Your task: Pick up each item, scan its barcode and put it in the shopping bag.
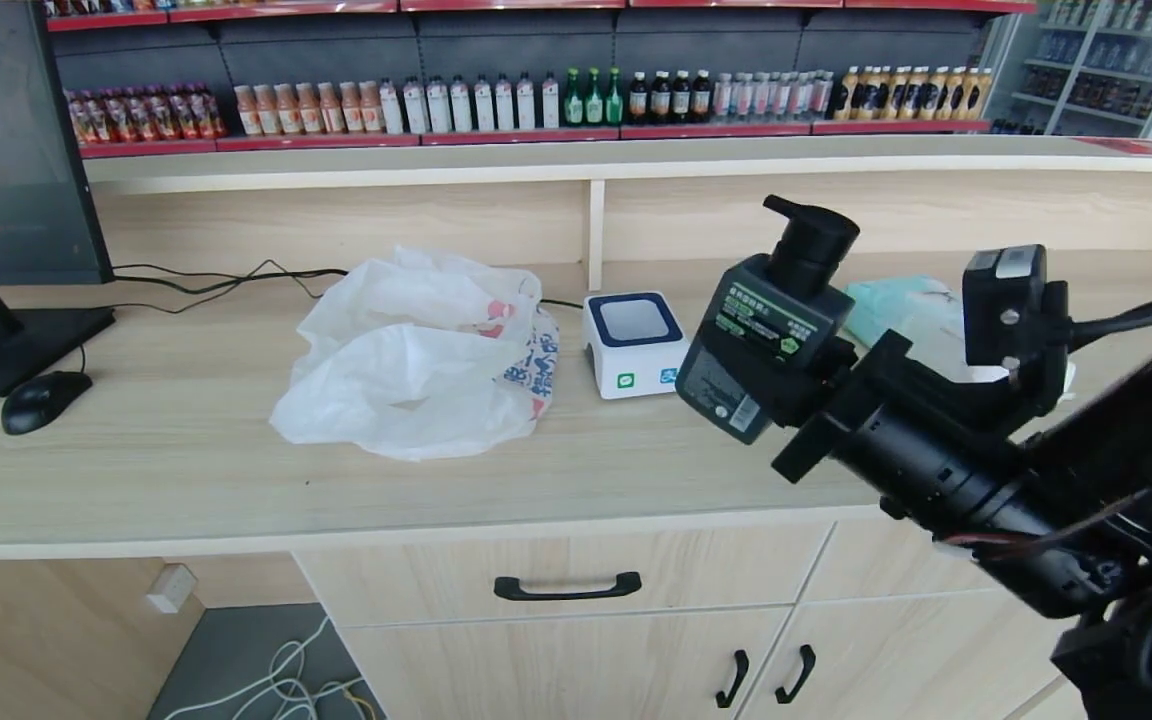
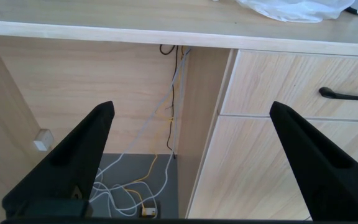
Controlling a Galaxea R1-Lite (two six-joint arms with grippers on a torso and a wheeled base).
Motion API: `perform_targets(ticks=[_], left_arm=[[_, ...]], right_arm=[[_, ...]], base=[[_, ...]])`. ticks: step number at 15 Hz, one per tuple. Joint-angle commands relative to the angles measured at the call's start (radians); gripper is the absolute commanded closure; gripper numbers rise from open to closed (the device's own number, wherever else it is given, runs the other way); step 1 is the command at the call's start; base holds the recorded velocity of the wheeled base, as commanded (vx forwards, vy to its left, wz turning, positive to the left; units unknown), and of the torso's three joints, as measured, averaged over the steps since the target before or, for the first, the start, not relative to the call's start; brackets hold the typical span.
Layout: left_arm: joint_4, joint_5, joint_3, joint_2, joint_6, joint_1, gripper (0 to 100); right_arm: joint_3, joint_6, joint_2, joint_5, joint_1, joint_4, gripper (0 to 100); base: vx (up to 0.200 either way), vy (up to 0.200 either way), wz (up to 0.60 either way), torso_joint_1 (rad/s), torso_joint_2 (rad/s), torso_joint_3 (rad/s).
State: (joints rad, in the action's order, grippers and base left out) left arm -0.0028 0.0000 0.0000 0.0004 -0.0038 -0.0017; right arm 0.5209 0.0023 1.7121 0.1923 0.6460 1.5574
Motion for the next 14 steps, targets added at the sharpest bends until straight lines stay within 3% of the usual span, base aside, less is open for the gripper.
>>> perform_targets(ticks=[1,4,8,10,14], left_arm=[[0.0,0.0,0.0,0.0,-0.001,0.0,0],[0.0,0.0,0.0,0.0,-0.001,0.0,0],[0.0,0.0,0.0,0.0,-0.001,0.0,0],[0.0,0.0,0.0,0.0,-0.001,0.0,0],[0.0,0.0,0.0,0.0,-0.001,0.0,0]], right_arm=[[-0.165,0.015,-0.149,0.015,0.213,0.013,100],[-0.193,0.127,-0.144,-0.007,0.305,0.013,100],[-0.004,0.361,-0.072,-0.01,0.253,0.013,100],[0.09,0.55,-0.042,-0.008,0.221,0.013,100],[0.097,0.752,-0.078,-0.007,0.204,0.013,100]], base=[[0.0,0.0,0.0,0.0,0.0,0.0],[0.0,0.0,0.0,0.0,0.0,0.0],[0.0,0.0,0.0,0.0,0.0,0.0],[0.0,0.0,0.0,0.0,0.0,0.0],[0.0,0.0,0.0,0.0,0.0,0.0]])
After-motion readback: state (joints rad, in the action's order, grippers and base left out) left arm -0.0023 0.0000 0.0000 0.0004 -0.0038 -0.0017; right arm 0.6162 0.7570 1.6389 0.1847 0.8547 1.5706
